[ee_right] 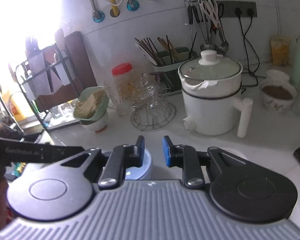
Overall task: Organize plates and bowls
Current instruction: 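Move the left gripper toward the white bowl by the cooker, then close the left gripper on the white bowl's rim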
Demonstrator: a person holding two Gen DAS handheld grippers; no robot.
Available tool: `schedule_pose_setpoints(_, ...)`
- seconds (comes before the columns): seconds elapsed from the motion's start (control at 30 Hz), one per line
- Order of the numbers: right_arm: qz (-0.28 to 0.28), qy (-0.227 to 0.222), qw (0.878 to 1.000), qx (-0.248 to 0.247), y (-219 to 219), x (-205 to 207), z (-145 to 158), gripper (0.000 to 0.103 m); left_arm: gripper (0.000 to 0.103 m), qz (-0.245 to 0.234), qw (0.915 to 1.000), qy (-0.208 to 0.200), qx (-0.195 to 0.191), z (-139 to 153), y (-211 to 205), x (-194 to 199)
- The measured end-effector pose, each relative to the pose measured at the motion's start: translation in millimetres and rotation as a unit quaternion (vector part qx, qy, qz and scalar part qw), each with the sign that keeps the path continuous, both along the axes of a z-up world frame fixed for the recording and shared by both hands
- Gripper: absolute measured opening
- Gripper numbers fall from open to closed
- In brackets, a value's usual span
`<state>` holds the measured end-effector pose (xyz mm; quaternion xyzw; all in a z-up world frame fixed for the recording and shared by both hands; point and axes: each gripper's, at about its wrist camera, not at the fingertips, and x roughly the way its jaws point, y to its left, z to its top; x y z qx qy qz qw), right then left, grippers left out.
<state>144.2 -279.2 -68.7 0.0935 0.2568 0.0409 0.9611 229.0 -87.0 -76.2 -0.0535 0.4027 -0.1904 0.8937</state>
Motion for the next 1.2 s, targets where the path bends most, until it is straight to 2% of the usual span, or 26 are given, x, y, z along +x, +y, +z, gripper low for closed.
schedule_pose_setpoints(0.37,-0.057,0.020,0.998,-0.007,-36.7,-1.3,-5.1,0.024,0.050,-0.040,0.9989,0.018,-0.017,-10.0,-42.7,34.7)
schedule_pose_setpoints(0.43,-0.071,0.026,0.997,-0.009,-46.4,-1.3,-8.0,0.024,0.054,-0.056,0.9980,0.024,-0.020,-13.5,-53.2,42.0)
schedule_pose_setpoints(0.53,-0.096,0.028,0.995,-0.011,-60.2,-0.9,-12.9,0.024,0.057,-0.077,0.9967,0.028,-0.003,-19.1,-68.8,50.7)
schedule_pose_setpoints(0.67,-0.129,0.036,0.991,0.006,-76.5,4.9,-25.8,0.024,0.063,-0.098,0.9946,0.034,0.006,-29.8,-82.7,66.8)
schedule_pose_setpoints(0.7,-0.137,0.037,0.990,0.008,-79.0,6.0,-29.6,0.028,0.063,-0.103,0.9940,0.038,0.008,-34.5,-86.1,72.2)
schedule_pose_setpoints(0.77,-0.150,0.036,0.988,0.013,-83.7,7.7,-37.9,0.056,0.063,-0.107,0.9930,0.048,0.007,-43.5,-91.5,80.5)
schedule_pose_setpoints(0.97,-0.182,0.042,0.982,0.036,-98.2,8.9,-61.3,0.055,0.063,-0.133,0.9890,0.065,0.012,-69.2,-113.9,99.6)
schedule_pose_setpoints(1.2,-0.219,0.072,0.971,0.061,-116.3,19.2,-86.9,0.055,0.063,-0.165,0.9815,0.096,0.001,-92.9,-138.1,112.8)
